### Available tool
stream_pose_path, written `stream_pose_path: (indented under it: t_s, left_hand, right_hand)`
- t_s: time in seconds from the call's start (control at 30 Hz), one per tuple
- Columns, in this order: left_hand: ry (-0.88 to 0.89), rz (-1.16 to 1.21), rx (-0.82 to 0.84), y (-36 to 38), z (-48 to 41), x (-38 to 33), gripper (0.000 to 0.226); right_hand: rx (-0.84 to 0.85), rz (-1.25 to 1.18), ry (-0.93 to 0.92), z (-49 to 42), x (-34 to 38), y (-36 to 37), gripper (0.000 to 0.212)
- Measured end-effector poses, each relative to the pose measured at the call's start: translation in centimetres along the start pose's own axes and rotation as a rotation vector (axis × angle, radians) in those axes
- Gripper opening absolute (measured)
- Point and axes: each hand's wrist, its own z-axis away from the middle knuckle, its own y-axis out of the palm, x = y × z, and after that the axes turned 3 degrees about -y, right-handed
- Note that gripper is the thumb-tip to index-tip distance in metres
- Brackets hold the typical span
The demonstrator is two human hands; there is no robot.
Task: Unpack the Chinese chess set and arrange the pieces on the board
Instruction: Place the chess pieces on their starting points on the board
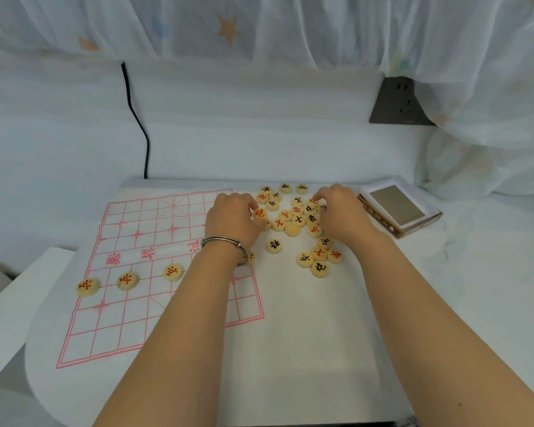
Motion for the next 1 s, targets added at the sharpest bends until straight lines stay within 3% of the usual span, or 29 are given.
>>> stream_pose_path:
  t_s: [0.23,0.47,0.6,0.77,1.0]
  left_hand:
    - [-0.004,0.029,-0.001,0.1,-0.4,0.1,0.025]
    - [-0.033,0.05,0.013,0.4,-0.4,0.4,0.024]
    - [-0.022,0.061,0.012,0.4,-0.3,0.2,0.024]
    - [-0.003,0.051,0.028,0.3,0.0,0.2,0.026]
    - [0.058,0.013,0.006,-0.6,0.8,0.1,0.03]
  right_hand:
    - [-0.007,0.058,0.037,-1.9,-0.9,0.2,0.049]
    - [-0.01,0.048,-0.065,-3.1,-0.8,1.4,0.049]
    - [0.077,0.068,-0.047,-3.3,-1.1,1.2,0.052]
    - [0.044,0.005,-0.036,-3.8,-1.0,2.0,0.029]
    - [-0.167,-0.061,-0.065,-2.6,0.2,0.6,0.021]
